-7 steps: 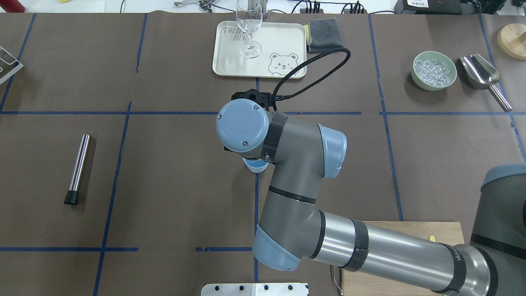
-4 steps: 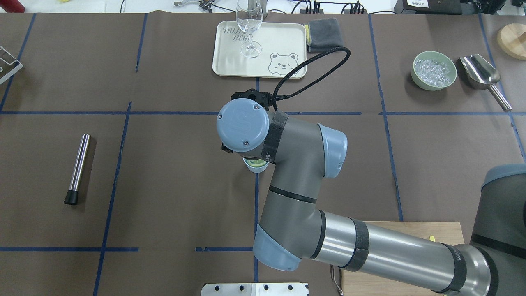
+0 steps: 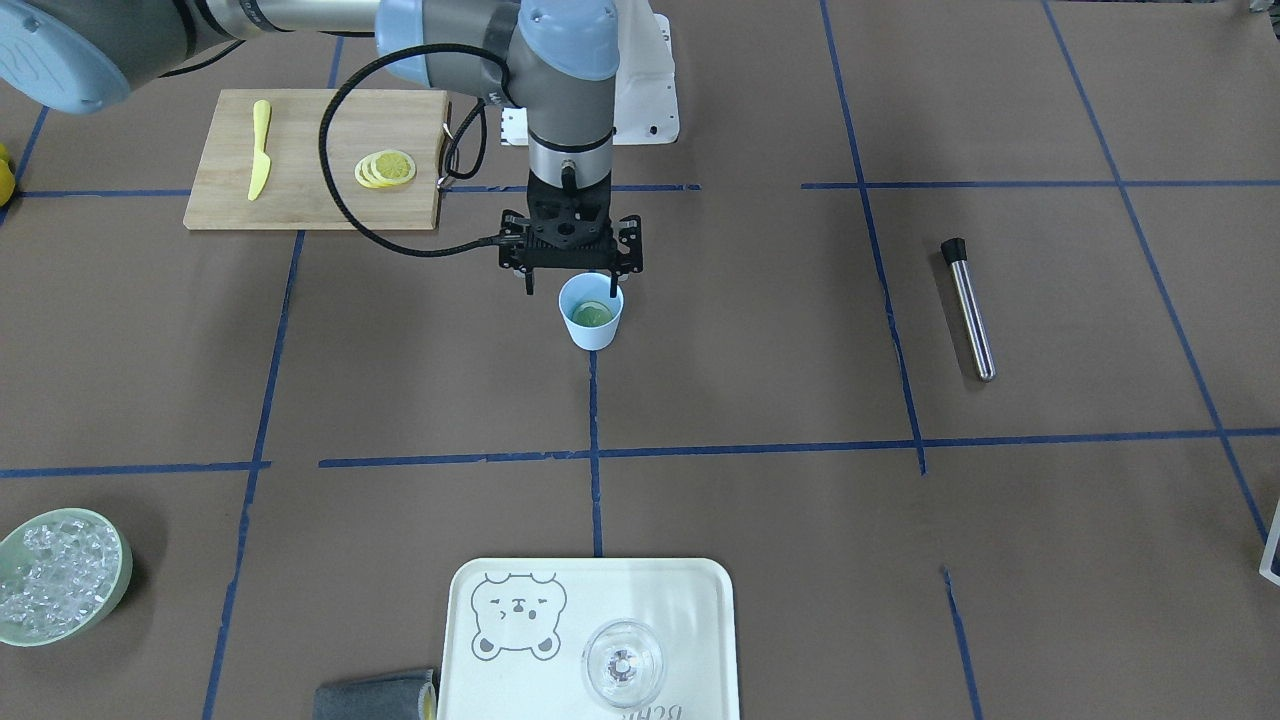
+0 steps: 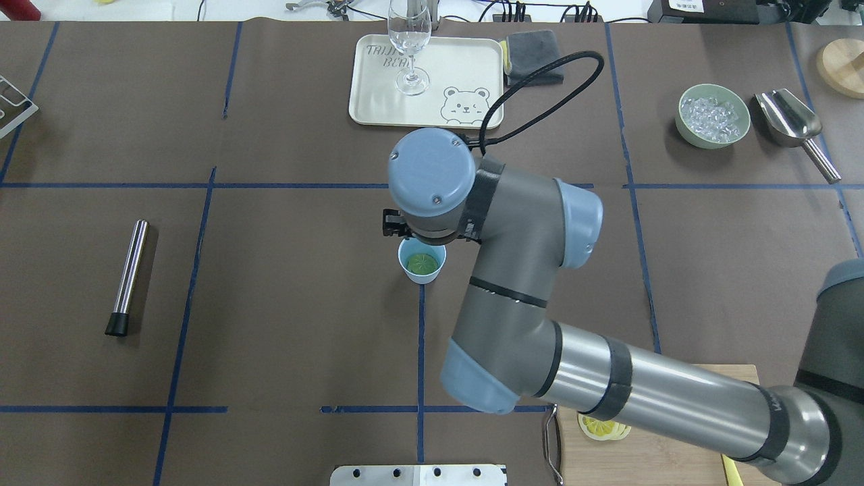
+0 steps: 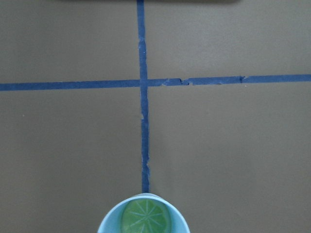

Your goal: Squeeze lemon into cup

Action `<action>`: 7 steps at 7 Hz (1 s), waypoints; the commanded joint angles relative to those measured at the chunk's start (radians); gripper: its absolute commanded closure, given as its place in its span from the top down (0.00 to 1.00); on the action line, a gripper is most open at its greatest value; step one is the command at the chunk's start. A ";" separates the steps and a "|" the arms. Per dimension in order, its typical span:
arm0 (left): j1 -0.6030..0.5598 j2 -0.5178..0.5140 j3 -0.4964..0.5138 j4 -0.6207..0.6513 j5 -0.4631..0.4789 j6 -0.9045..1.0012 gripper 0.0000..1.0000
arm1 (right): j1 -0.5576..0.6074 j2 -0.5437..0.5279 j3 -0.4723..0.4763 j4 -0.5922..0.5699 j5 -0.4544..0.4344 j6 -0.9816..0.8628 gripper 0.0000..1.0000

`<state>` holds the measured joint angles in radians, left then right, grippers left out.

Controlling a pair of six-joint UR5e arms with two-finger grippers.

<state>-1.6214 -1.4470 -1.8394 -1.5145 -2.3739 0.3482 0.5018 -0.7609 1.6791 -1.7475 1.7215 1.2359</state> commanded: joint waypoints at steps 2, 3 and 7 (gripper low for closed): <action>0.035 -0.006 -0.018 -0.013 0.004 0.000 1.00 | 0.255 -0.194 0.143 -0.004 0.215 -0.446 1.00; 0.047 -0.019 -0.026 -0.035 0.001 0.000 1.00 | 0.370 -0.265 0.146 -0.001 0.298 -0.640 1.00; 0.049 -0.020 -0.028 -0.136 -0.248 -0.002 1.00 | 0.764 -0.686 0.210 0.006 0.489 -1.028 1.00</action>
<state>-1.5719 -1.4715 -1.8749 -1.6156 -2.5088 0.3479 1.1618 -1.2922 1.8591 -1.7471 2.1608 0.2722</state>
